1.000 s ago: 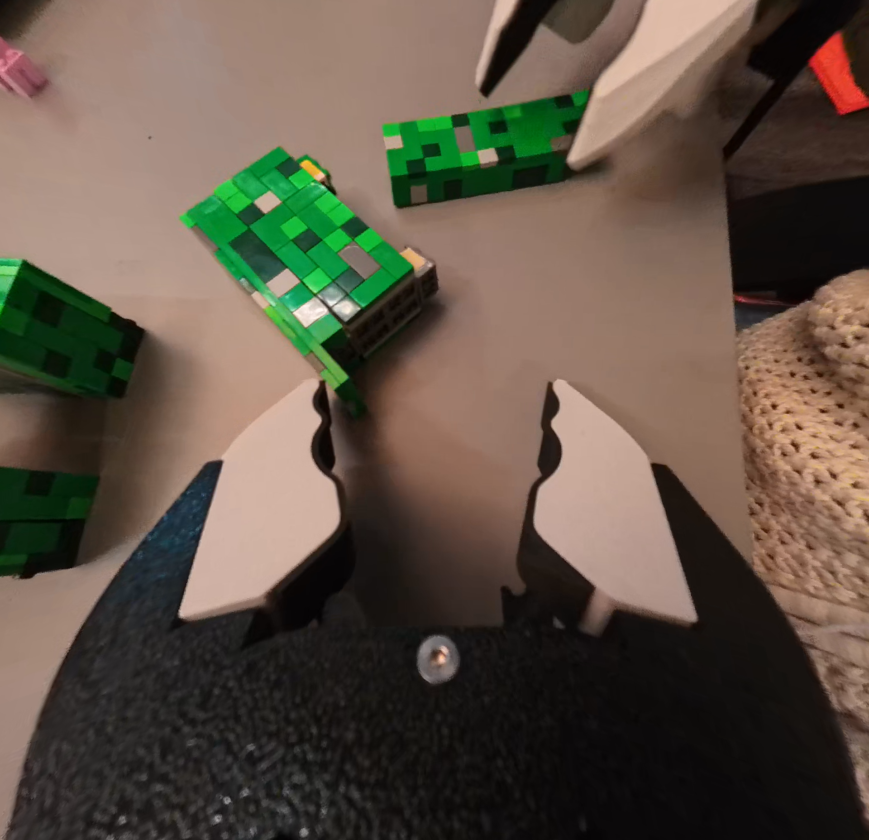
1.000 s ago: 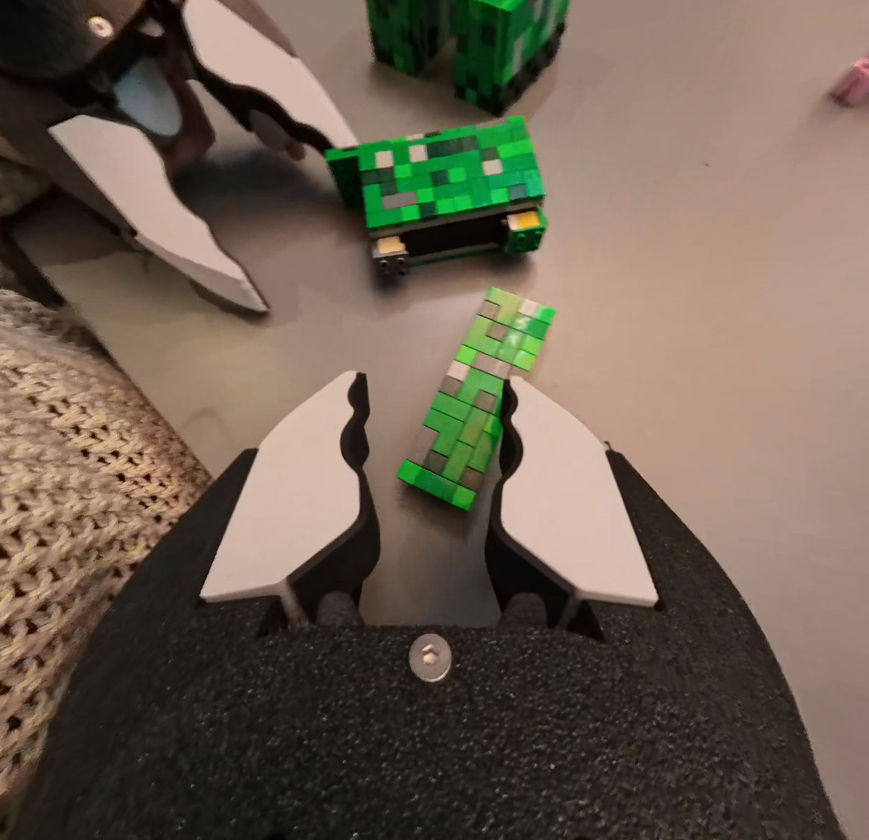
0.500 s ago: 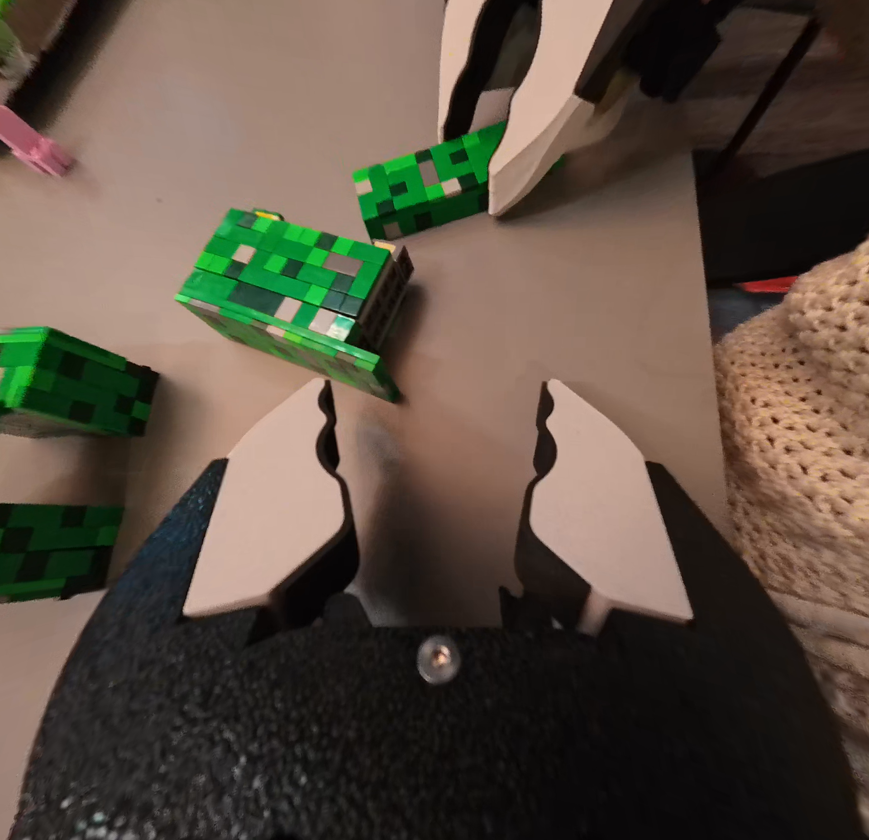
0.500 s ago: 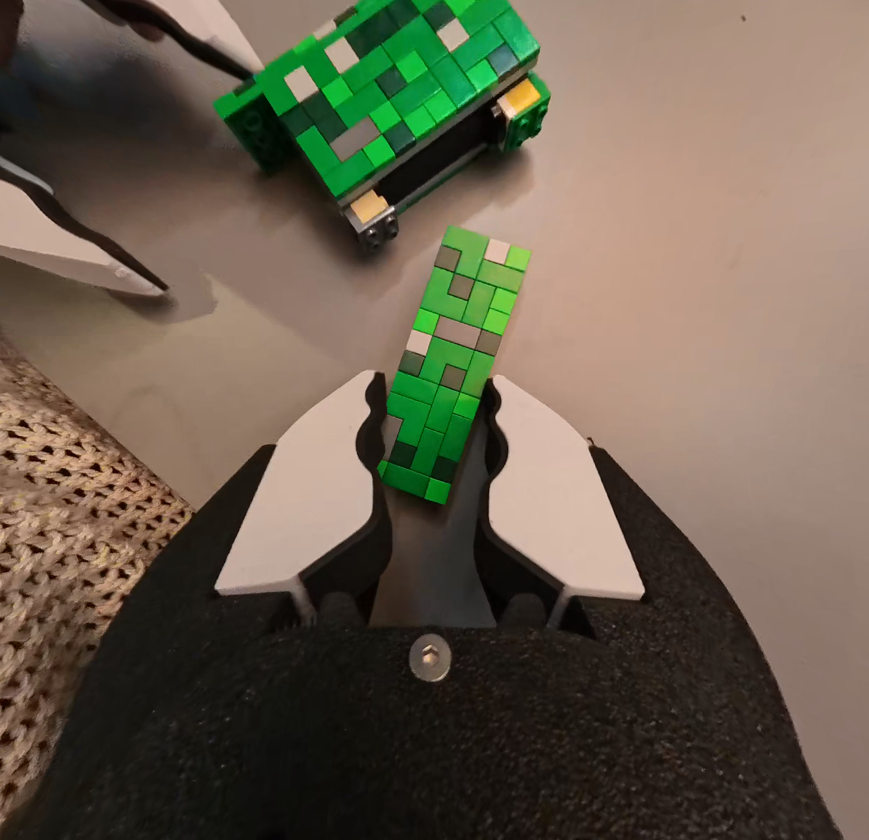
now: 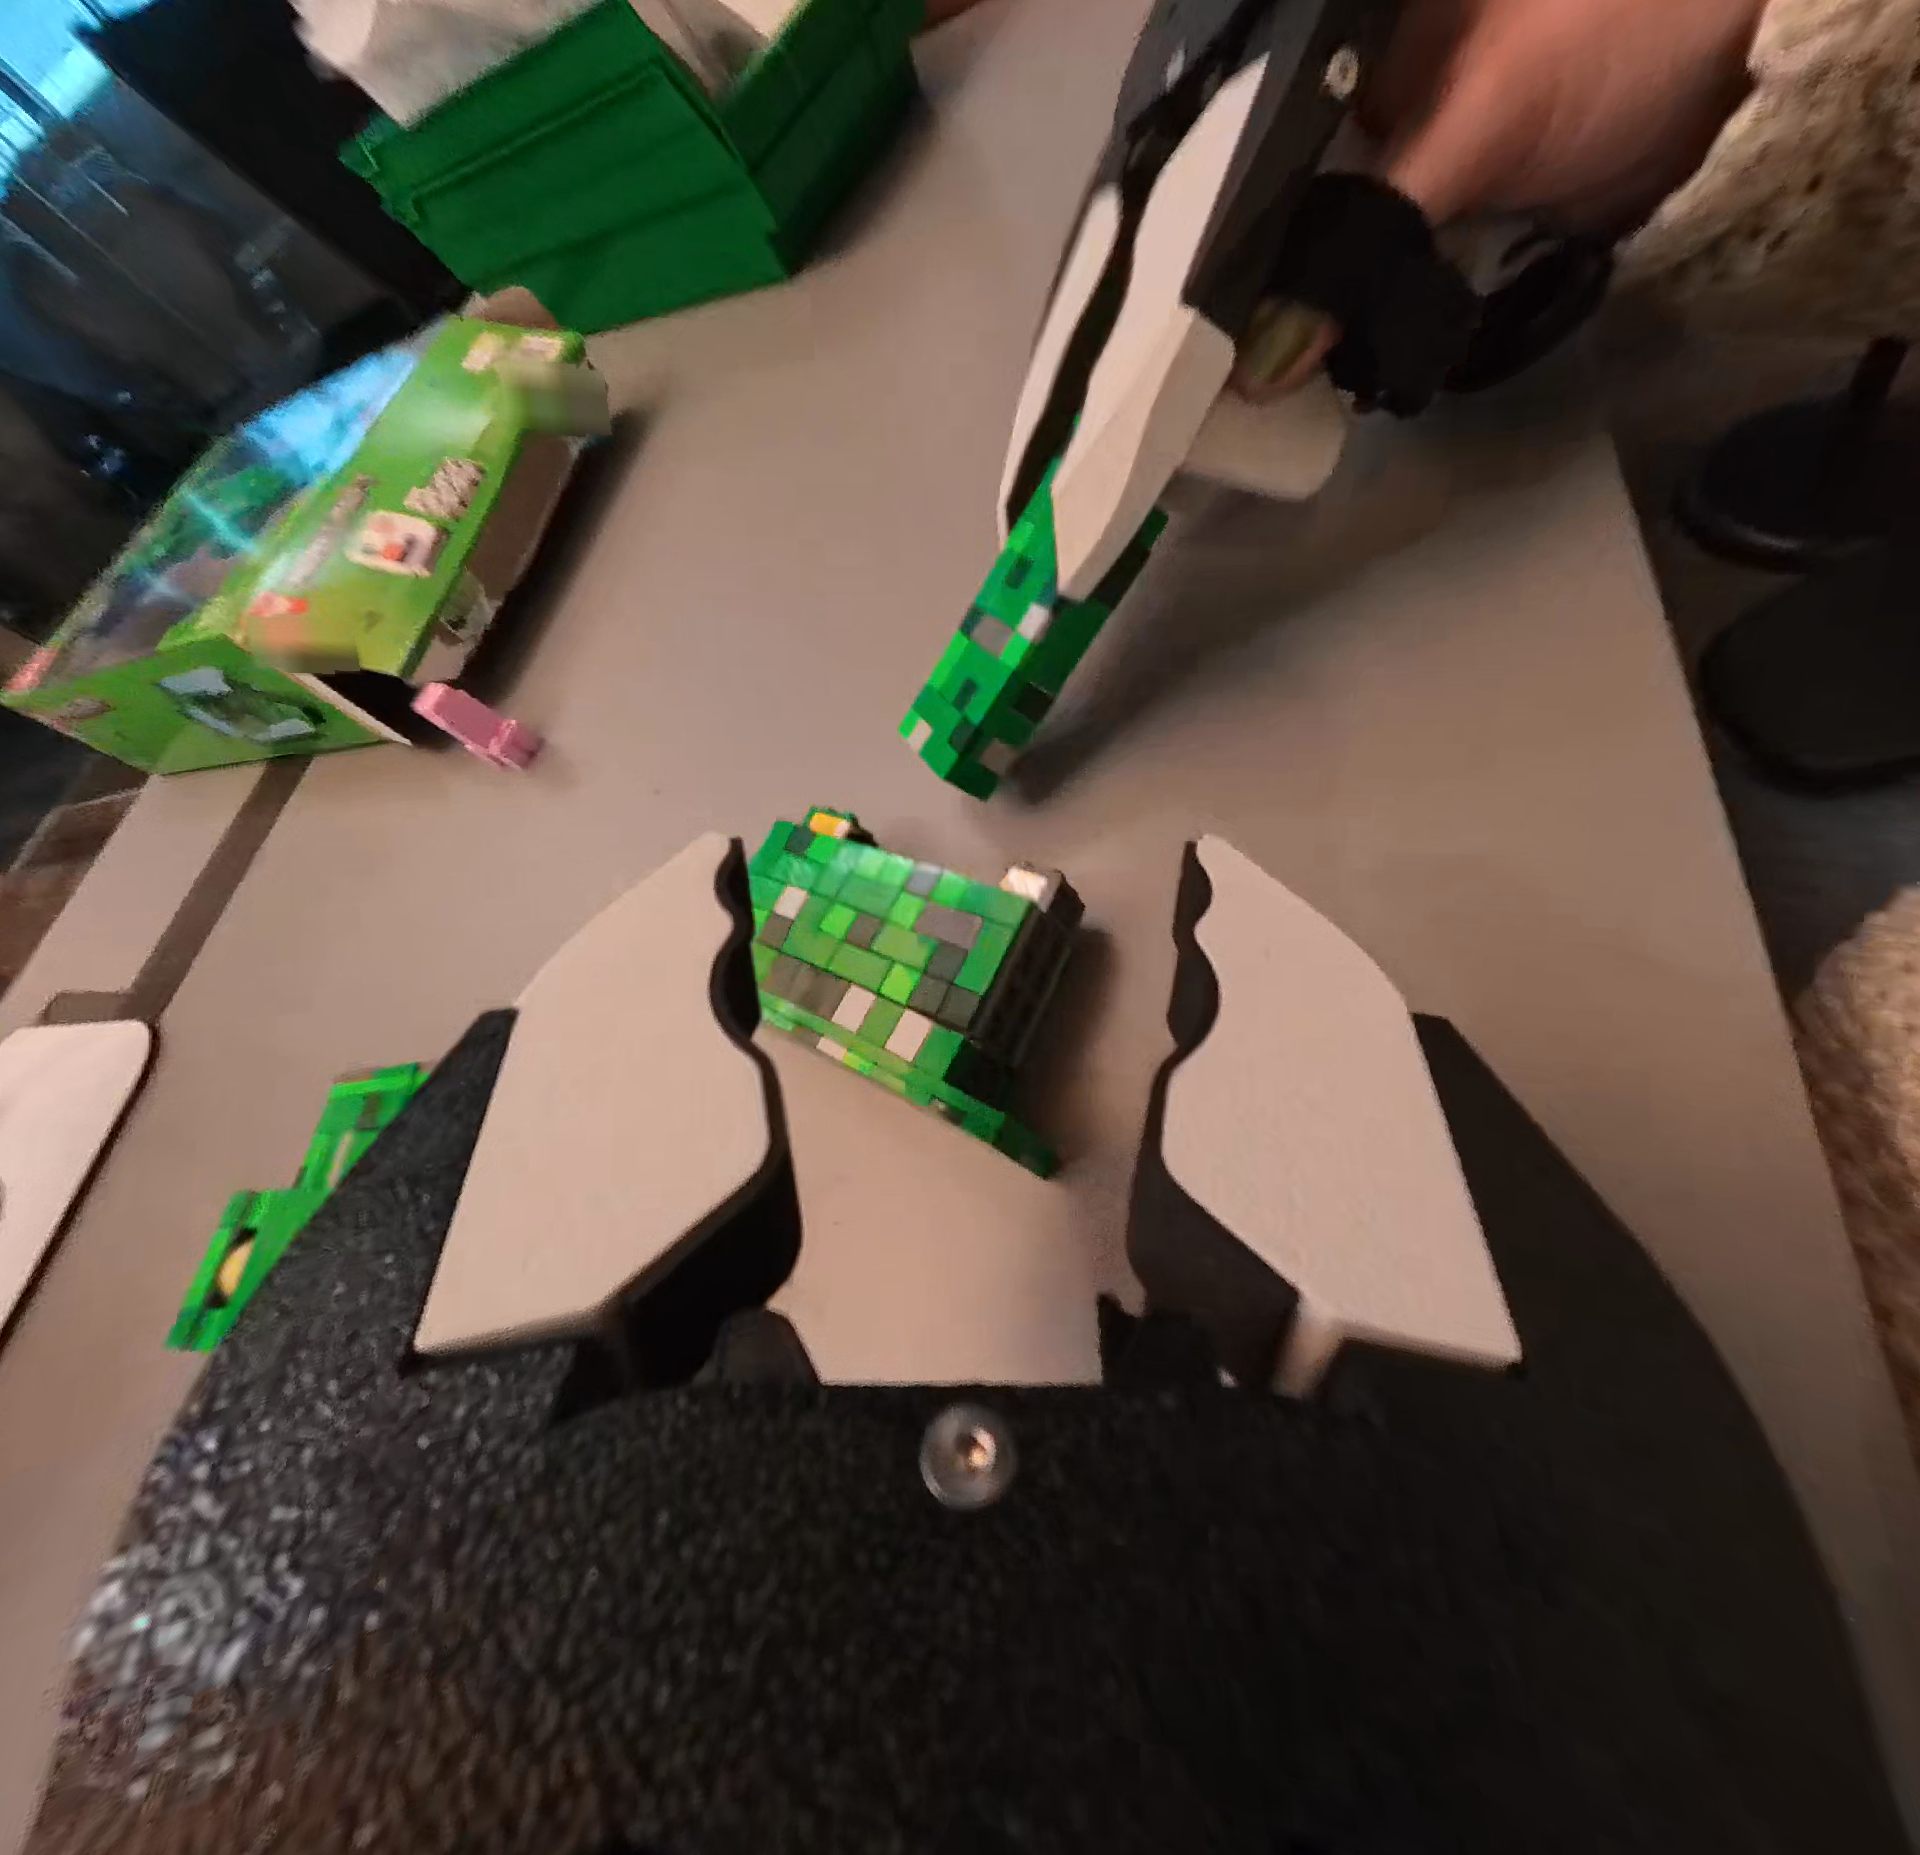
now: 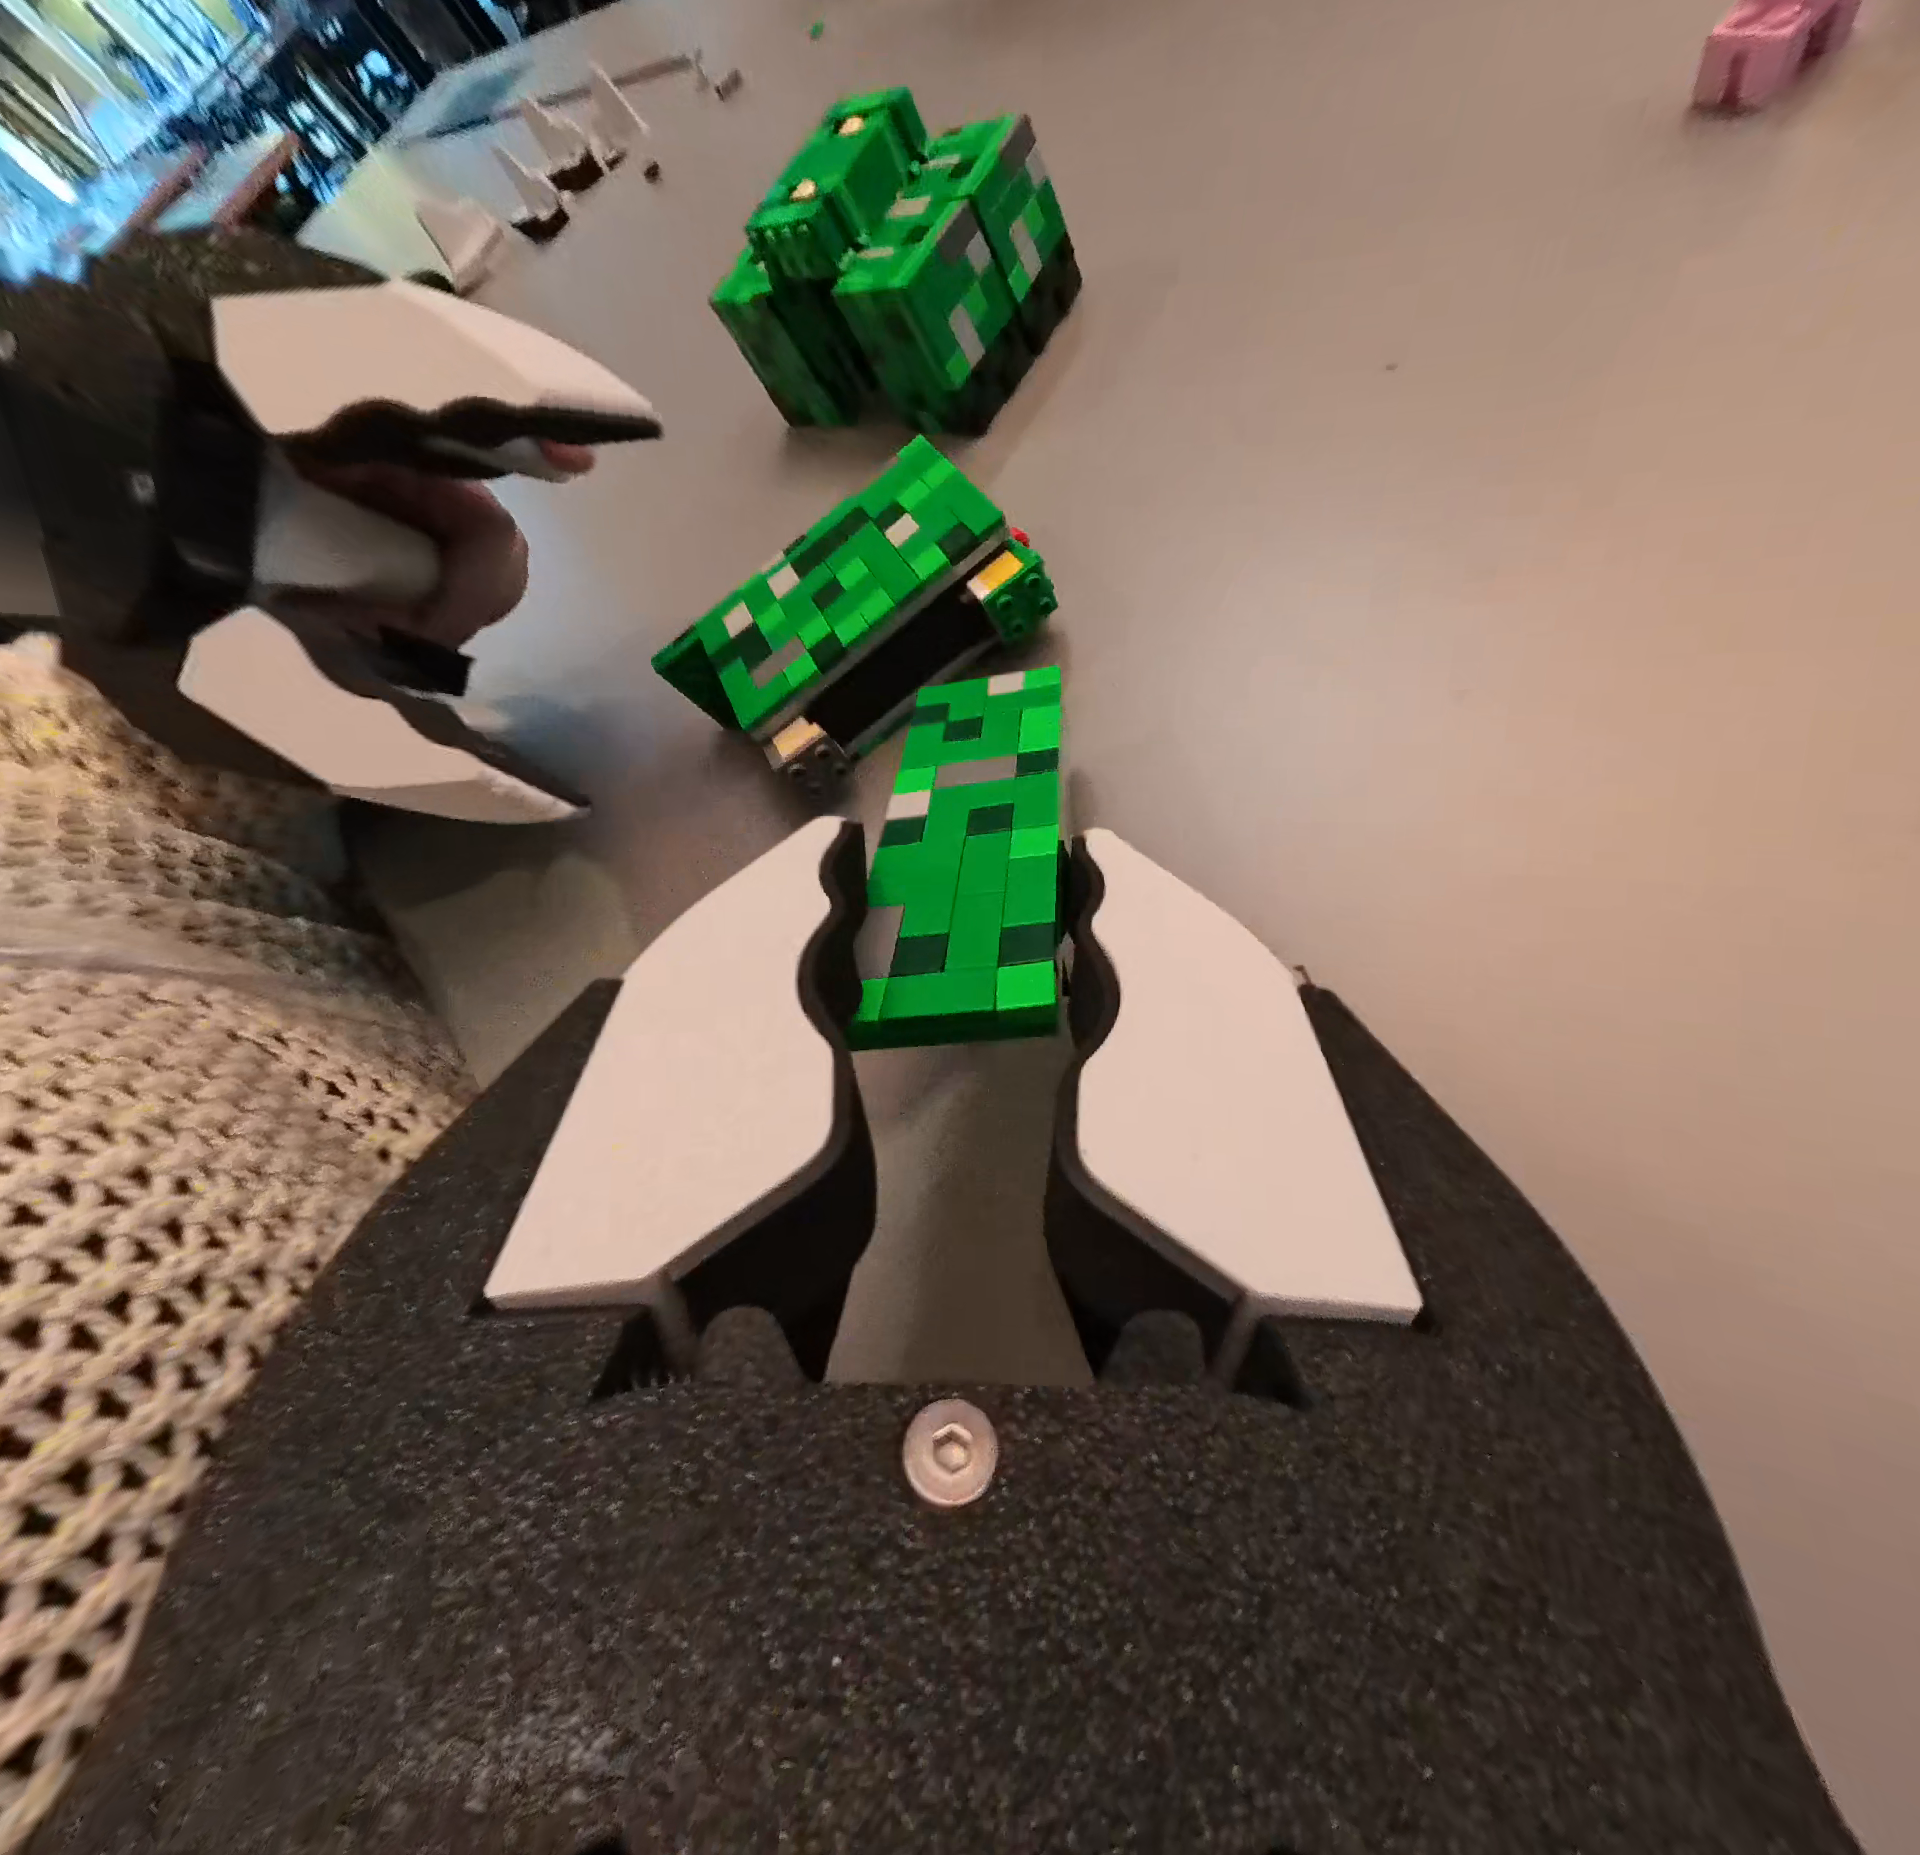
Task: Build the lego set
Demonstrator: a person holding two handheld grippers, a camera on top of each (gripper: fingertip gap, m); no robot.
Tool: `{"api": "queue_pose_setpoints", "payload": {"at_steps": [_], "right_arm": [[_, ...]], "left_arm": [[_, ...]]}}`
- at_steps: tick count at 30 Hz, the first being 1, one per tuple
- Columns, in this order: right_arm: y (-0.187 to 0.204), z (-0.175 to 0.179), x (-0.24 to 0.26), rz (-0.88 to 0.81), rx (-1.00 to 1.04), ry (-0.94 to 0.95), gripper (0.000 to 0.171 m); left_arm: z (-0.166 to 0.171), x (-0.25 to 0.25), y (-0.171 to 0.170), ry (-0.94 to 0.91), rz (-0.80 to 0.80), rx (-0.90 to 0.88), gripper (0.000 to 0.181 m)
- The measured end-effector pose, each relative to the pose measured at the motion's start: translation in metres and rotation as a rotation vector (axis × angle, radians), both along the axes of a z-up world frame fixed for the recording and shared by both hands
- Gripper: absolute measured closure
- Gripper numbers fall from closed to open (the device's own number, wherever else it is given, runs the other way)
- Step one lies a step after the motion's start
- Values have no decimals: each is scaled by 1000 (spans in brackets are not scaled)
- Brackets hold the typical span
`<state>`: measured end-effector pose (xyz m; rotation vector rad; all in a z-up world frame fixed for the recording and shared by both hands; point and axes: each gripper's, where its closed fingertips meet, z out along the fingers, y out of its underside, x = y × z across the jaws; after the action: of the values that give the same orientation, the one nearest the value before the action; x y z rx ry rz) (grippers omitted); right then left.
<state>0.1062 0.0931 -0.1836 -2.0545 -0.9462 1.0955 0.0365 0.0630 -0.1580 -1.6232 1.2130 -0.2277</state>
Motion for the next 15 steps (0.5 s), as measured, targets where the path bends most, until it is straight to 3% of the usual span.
{"api": "queue_pose_setpoints", "payload": {"at_steps": [5, 8, 12, 15], "right_arm": [[0, -12, 6, 50, 148, -167, 135], [-4, -20, 8, 97, 168, -218, 135], [-7, -27, 9, 137, 167, -249, 135], [-8, -26, 9, 145, 178, -257, 122]], "left_arm": [[-22, -9, 6, 182, -56, -79, 89], [-20, -7, 12, 202, -144, -135, 82], [-30, -8, 31, 374, -190, -227, 70], [-48, -12, 40, 525, -205, -337, 62]]}}
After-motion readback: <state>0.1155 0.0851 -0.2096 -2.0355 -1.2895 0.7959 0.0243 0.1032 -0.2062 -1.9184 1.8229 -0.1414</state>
